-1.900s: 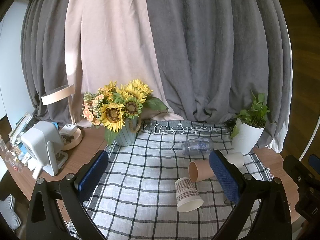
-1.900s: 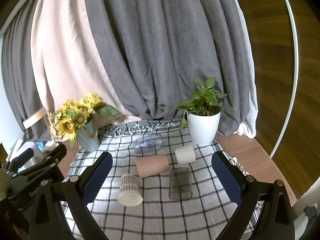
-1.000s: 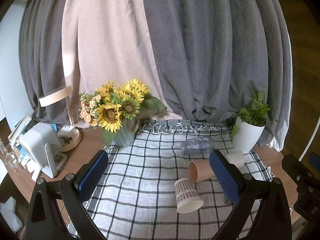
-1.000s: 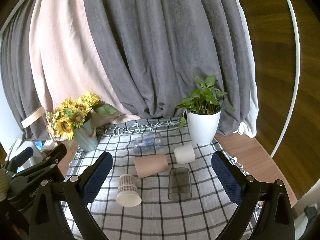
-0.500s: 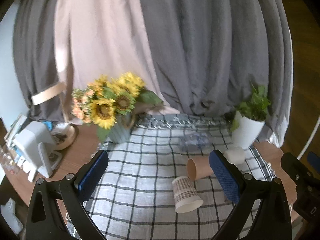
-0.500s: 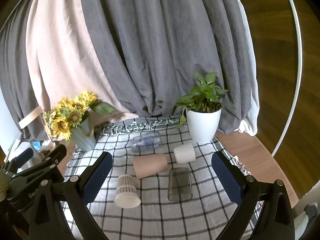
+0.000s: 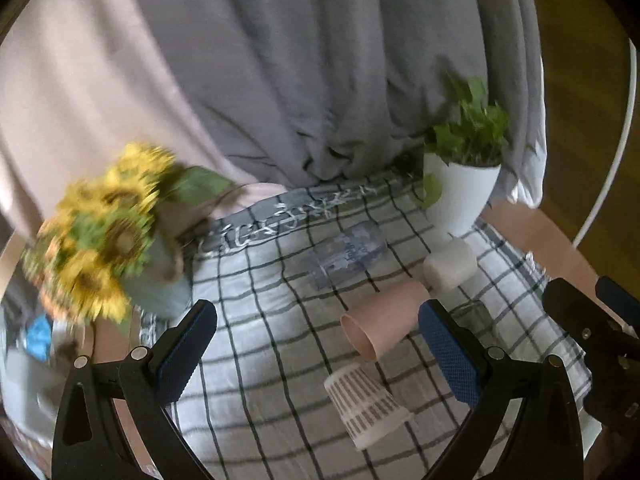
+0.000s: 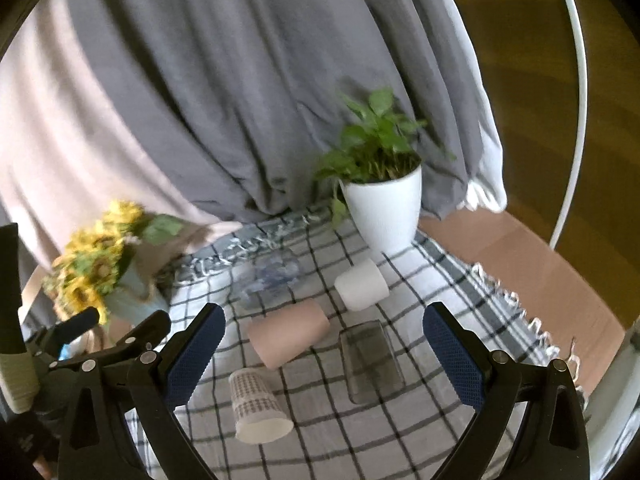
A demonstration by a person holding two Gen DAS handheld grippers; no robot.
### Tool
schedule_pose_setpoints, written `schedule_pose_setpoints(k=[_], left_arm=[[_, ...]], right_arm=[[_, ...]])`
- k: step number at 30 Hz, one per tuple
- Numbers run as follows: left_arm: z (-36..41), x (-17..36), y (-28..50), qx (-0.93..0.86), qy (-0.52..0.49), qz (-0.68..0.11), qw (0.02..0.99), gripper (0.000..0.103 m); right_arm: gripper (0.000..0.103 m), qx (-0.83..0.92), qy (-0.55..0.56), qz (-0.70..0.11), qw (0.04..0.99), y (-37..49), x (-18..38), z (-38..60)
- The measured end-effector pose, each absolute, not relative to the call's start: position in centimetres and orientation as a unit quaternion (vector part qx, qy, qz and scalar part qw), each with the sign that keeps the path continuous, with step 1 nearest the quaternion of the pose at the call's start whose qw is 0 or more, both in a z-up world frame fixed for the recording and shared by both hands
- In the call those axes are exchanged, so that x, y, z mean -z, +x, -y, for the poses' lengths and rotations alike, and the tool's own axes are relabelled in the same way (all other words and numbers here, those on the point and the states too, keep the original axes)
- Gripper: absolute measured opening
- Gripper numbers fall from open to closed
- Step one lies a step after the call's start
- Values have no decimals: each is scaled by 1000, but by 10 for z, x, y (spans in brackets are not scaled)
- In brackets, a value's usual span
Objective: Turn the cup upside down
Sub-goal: 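Move the left gripper down to the clear plastic cup lying on its side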
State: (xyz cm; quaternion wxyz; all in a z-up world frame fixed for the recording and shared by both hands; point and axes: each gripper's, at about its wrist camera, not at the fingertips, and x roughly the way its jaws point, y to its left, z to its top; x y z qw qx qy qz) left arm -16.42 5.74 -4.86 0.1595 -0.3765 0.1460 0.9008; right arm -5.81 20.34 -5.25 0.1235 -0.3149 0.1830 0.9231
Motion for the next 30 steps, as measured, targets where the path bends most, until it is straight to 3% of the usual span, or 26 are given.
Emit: schedule_pose_setpoints(k=[14, 20, 25, 30], left_arm=[[-125, 114, -293, -760, -515, -273, 286, 102], [-159, 146, -336, -703, -541, -358, 292, 99], [-176, 176, -356, -657, -576, -381, 302, 98], [-186, 210, -371, -619, -614, -396, 288, 90]], right_arm=[[100, -848, -382, -293, 224, -144, 103, -228], [100, -818, -389, -330, 265, -177, 122, -237], [100, -800, -396, -348, 286, -198, 131, -244], [100, -791, -400, -347, 306, -212, 136, -245]])
